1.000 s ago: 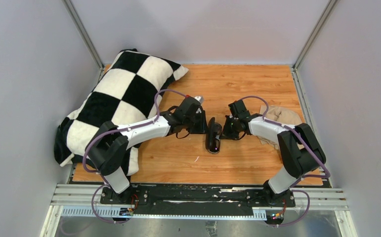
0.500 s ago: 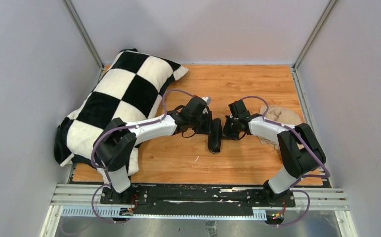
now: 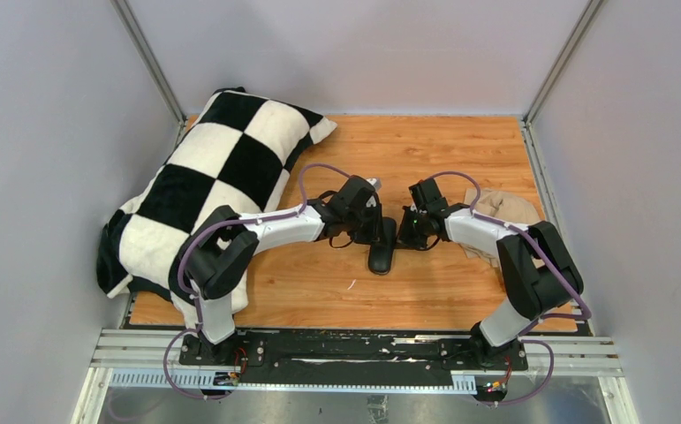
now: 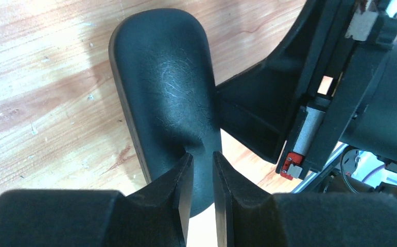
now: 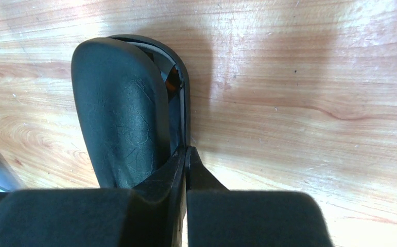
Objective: Organize the sunglasses
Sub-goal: Close the sunglasses case at the center of the board.
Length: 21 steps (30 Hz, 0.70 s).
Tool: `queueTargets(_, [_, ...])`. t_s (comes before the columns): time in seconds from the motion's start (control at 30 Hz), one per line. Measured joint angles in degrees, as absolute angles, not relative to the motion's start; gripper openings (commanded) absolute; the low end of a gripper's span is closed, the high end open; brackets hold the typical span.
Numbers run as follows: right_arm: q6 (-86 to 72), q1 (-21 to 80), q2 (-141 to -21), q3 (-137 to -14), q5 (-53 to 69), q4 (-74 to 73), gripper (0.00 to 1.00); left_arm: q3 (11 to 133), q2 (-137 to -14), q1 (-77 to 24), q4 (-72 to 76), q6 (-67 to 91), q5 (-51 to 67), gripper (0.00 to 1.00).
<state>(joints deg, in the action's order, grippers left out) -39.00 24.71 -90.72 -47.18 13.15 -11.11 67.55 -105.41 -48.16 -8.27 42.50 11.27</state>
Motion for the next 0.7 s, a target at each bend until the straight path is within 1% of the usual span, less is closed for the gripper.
queueTargets(0.47, [-38.7,24.7,-89.1,-46.6,13.2,-11.8,0.02,68.4,-106.7,-48.2,-7.4,42.5,12.3,0.27])
queueTargets(0.7, [-37.9,24.7,-84.7,-46.0,11.6,-14.9,0.08,68.8,-106.9,-48.6,-7.9,42.2,12.6,0.27])
